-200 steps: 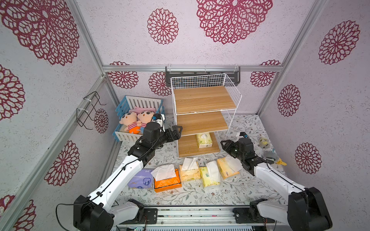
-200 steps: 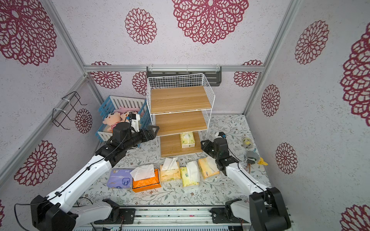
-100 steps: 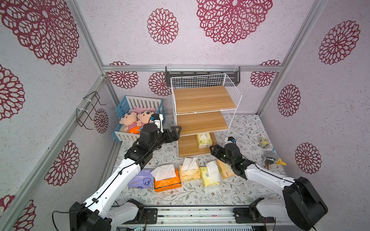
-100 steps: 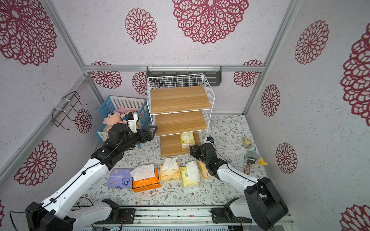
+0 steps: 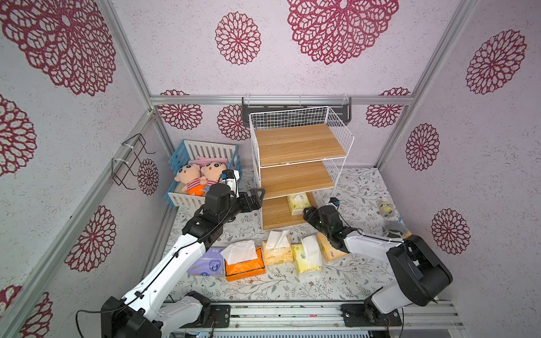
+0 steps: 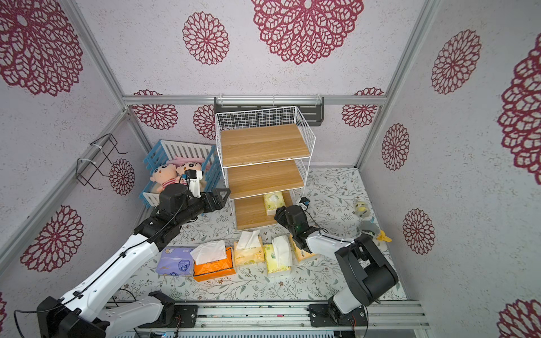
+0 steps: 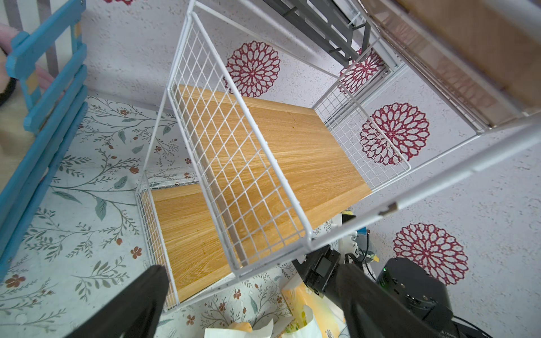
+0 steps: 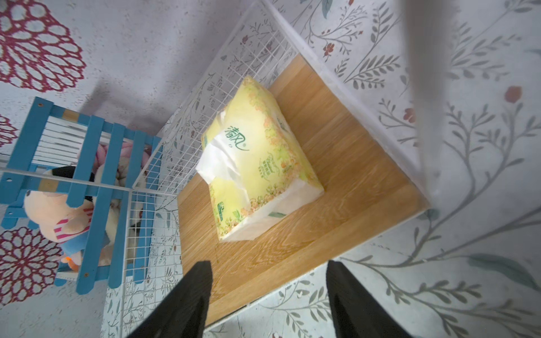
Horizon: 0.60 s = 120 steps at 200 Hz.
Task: Remove the tissue boxes from the shelf
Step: Adjust the shelf at the center of the board, then pick up a box of tissues from the shelf.
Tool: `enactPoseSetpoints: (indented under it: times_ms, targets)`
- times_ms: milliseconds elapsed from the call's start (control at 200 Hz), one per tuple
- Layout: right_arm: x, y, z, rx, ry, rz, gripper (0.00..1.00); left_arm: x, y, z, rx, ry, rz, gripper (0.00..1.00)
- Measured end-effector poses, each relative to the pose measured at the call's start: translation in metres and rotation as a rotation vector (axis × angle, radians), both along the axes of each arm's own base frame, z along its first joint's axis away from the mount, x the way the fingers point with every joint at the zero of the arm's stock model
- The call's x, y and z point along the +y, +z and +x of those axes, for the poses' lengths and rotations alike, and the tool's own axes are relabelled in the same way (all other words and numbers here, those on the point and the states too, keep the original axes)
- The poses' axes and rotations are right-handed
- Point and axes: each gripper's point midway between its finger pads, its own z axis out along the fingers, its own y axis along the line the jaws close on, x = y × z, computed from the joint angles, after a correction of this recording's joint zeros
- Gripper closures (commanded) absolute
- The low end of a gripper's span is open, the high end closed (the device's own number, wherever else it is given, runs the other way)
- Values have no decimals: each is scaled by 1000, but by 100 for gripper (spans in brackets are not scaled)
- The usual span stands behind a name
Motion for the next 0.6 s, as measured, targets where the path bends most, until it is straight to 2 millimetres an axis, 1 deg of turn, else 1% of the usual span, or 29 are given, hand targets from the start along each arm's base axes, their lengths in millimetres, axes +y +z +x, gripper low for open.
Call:
enactPoseSetpoints:
  times_ms: [170,375,601]
  targets:
    - [3,-5,13,0,-22,-8,29,-4,-7,3,14,-17,10,3]
    - [16,-4,31,-22,-27,5,28,-7,-10,5,13,-28,16,3]
    - [26,-21,43,7,-42,14,29,-12,-10,7,3,-47,10,3]
